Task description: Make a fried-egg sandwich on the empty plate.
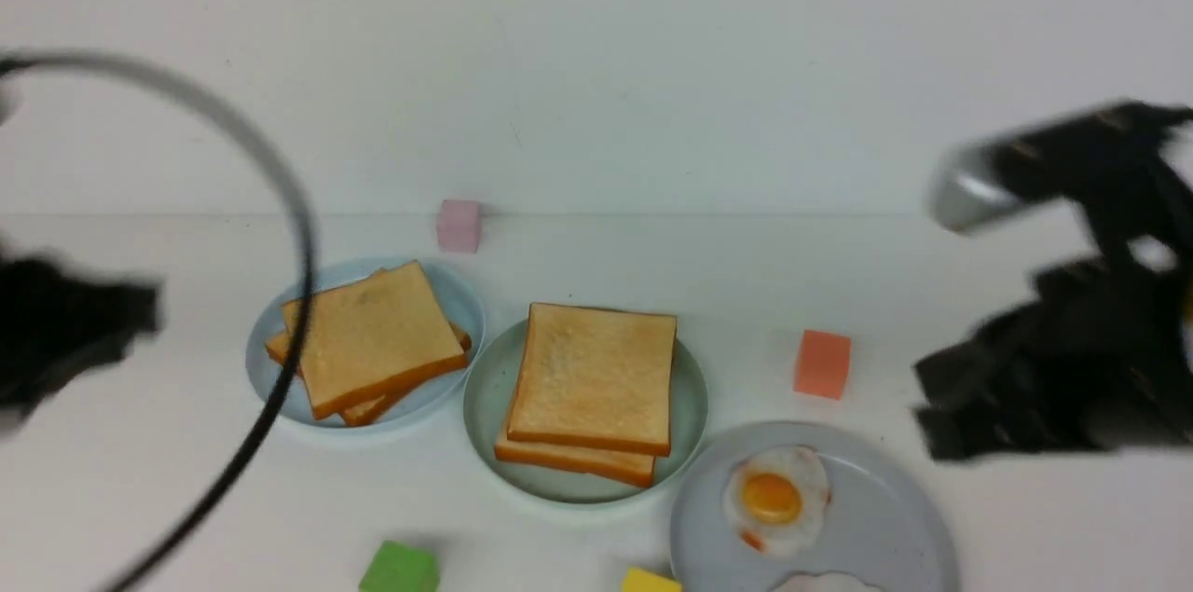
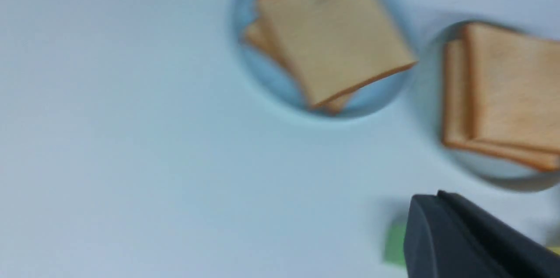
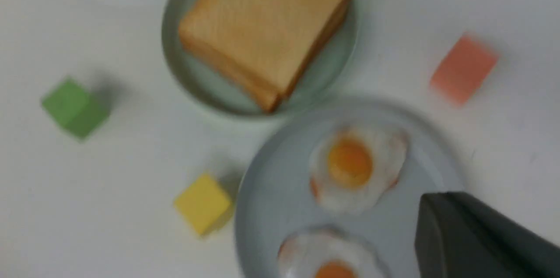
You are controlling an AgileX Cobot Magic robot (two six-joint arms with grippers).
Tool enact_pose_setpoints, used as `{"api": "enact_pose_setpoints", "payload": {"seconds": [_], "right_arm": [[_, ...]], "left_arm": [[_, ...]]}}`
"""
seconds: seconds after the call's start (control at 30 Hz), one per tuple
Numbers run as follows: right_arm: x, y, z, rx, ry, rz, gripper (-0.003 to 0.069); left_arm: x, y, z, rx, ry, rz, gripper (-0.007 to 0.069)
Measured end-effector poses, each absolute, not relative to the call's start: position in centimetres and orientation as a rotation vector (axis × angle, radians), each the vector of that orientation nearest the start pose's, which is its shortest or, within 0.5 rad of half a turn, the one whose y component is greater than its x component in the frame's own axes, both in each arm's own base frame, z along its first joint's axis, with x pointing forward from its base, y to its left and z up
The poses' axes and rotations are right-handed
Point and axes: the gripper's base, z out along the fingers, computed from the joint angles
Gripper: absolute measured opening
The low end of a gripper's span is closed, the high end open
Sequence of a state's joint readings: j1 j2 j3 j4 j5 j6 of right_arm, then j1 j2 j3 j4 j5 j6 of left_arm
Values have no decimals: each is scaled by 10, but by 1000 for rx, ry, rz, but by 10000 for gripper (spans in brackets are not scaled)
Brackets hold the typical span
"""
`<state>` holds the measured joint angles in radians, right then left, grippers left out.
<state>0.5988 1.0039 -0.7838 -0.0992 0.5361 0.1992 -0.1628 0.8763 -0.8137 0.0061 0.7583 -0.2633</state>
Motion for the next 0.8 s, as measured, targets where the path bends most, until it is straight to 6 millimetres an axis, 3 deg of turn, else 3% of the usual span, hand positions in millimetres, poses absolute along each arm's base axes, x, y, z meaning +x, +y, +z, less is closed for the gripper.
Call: {"api": "enact_pose_setpoints", "payload": {"seconds": [0.13, 0.2, 0.37, 0.57, 0.8], "right_arm": [[129, 84, 298, -472, 1895, 419, -11], [112, 74, 278, -463, 1812, 456, -8], [84, 59, 236, -492, 1662, 485, -3], [78, 56, 229, -478, 1615, 511, 3], [78, 56, 230, -397, 1635, 586, 6]], "left_arm": [[122, -19, 309, -127, 2270, -219, -13], [103, -17, 298, -126, 2242, -236, -13], [77, -17, 296, -146, 2132, -337, -13], [62, -23, 304, -191, 2042, -525, -13], [61, -27, 305, -210, 2042, -588, -13]]}}
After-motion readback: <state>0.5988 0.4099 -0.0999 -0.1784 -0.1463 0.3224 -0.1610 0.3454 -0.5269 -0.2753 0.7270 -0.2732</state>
